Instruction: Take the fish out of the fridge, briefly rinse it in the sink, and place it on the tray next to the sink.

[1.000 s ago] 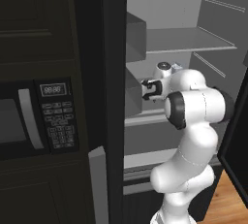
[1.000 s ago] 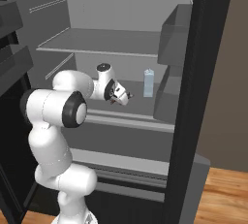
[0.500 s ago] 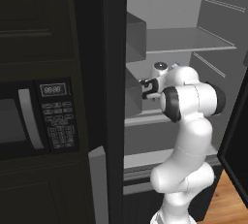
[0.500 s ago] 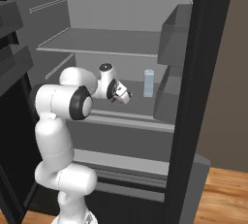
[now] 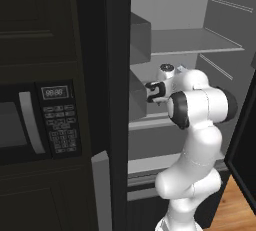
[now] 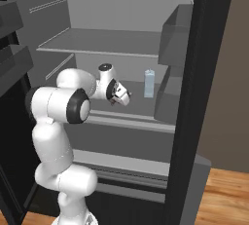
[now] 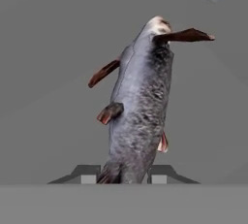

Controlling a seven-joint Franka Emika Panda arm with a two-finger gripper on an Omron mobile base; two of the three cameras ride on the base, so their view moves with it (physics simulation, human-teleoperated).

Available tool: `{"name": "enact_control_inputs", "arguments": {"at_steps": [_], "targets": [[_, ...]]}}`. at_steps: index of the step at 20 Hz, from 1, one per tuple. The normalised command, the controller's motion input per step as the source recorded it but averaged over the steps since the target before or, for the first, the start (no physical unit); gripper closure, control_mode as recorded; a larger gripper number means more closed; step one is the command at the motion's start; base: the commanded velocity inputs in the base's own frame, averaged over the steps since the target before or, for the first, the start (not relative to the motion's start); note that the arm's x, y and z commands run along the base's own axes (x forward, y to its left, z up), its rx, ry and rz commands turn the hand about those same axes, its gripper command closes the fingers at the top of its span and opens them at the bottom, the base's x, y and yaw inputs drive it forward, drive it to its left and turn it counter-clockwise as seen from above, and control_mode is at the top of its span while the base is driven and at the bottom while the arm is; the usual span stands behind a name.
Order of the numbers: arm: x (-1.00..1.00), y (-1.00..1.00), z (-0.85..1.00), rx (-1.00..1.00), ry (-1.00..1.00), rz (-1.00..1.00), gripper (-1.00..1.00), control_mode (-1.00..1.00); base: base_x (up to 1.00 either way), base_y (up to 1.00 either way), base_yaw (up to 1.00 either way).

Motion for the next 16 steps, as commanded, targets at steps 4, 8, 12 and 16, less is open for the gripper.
{"name": "enact_control_inputs", "arguments": {"at_steps": [4,8,12,16], "targets": [[-0.94,0.01,0.38,0.01,-0.06,-0.12,1.0,-1.0,0.0,0.0,0.0],[-1.0,0.21,1.0,0.0,-0.05,-0.25,1.0,-1.0,0.0,0.0,0.0],[-0.68,0.53,1.0,-0.09,0.07,-0.13,1.0,-1.0,0.0,0.0,0.0],[-0.85,0.55,0.61,-0.12,0.12,0.0,1.0,-1.0,0.0,0.0,0.0]]}}
